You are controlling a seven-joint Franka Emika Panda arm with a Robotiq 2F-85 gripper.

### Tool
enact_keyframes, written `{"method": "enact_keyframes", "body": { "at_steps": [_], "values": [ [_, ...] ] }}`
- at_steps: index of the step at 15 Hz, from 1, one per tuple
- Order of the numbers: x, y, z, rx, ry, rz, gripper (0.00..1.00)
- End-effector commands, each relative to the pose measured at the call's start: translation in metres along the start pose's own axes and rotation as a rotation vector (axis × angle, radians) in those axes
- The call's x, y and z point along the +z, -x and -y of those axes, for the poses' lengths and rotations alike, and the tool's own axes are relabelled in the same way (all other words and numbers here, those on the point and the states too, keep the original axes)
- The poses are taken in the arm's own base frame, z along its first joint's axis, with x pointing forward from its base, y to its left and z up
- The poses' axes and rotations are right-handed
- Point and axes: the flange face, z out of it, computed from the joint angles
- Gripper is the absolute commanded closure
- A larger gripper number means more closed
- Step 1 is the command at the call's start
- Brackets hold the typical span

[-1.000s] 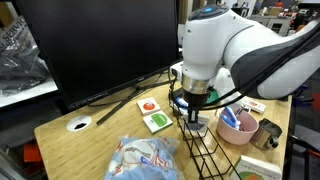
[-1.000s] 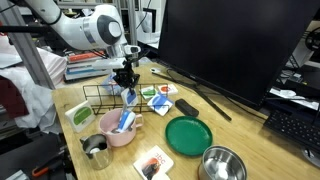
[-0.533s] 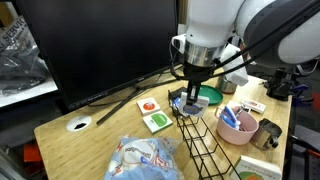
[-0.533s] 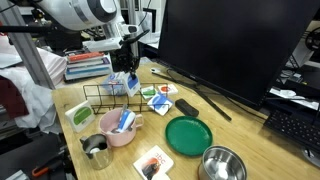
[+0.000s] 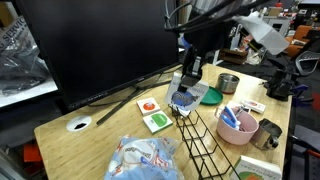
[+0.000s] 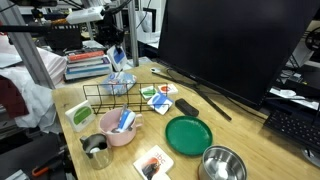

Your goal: Move a blue book from the tray to the desk

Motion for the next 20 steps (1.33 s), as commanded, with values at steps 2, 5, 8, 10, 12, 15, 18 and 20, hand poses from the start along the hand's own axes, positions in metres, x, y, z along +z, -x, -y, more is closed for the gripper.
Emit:
{"method": "enact_keyframes", "body": {
  "at_steps": [2,5,8,10,12,15,18,20],
  "values": [
    [-0.025,-0.001,0.036,-0.113,-0.101,-0.06,0.96],
    [-0.031,-0.003,0.077,-0.222,-0.169,-0.082,0.96],
    [-0.027,-0.001,0.117,-0.314,-0.223,-0.081,0.96],
    [-0.016,0.002,0.137,-0.353,-0.24,-0.062,0.96],
    [0.004,0.005,0.148,-0.363,-0.239,-0.022,0.96],
    [0.044,0.011,0.157,-0.358,-0.282,0.051,0.96],
    [0.074,0.012,0.158,-0.35,-0.319,0.097,0.96],
    [0.094,0.011,0.155,-0.342,-0.338,0.118,0.96]
  ]
}}
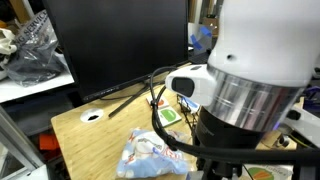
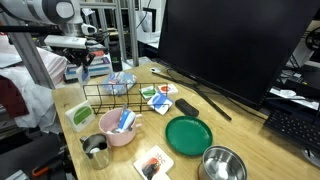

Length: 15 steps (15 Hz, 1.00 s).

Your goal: Move a blue book from the tray to the desk

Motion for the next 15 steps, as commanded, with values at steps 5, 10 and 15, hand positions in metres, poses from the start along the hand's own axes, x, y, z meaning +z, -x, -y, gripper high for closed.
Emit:
{"method": "enact_keyframes", "body": {
  "at_steps": [5,10,15],
  "values": [
    [0.048,-0.012,-0.042,0.043,-0.071,0.016,0.96],
    [0.068,-0.012,-0.063,0.086,-0.087,0.033,0.96],
    [0.081,-0.007,-0.067,0.104,-0.085,0.049,0.96]
  ]
}}
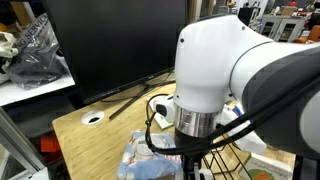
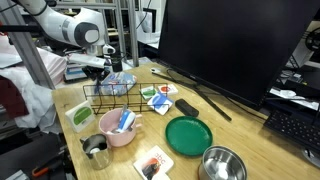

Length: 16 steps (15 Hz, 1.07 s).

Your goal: Move a blue book from the tray to the desk

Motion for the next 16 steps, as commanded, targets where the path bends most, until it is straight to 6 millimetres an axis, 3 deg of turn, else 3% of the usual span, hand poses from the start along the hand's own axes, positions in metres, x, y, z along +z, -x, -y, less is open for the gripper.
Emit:
{"method": "enact_keyframes", "body": {
  "at_steps": [1,2,4,11,16],
  "values": [
    [0.003,-0.001,-0.004,0.008,0.005,-0.006,0.94],
    [0.002,-0.001,-0.004,0.009,0.009,-0.008,0.6],
    [0.001,0.0,-0.005,0.013,0.013,-0.009,0.55],
    [-0.024,0.006,-0.011,0.028,0.032,-0.045,0.04],
    [-0.067,0.011,-0.024,0.062,0.079,-0.115,0.0]
  ]
}}
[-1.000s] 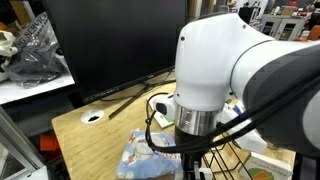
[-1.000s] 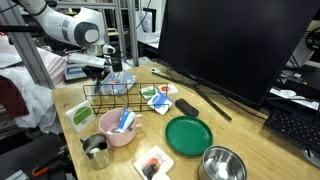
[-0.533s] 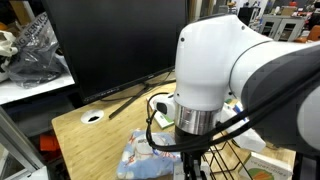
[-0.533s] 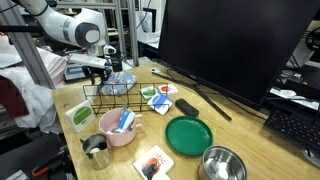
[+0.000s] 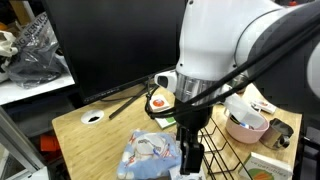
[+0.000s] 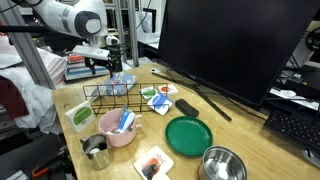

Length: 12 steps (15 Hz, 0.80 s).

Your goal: Move a blue book from the tray to the desk

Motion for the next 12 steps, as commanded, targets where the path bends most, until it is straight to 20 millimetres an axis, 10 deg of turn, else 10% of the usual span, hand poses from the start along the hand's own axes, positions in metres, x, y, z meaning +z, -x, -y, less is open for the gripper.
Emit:
{"method": "enact_keyframes", "body": {
  "at_steps": [1,12],
  "values": [
    [-0.029,0.009,-0.007,0.033,0.041,-0.054,0.0],
    [-0.14,0.104,-0.101,0.513,0.223,-0.285,0.0]
  ]
}}
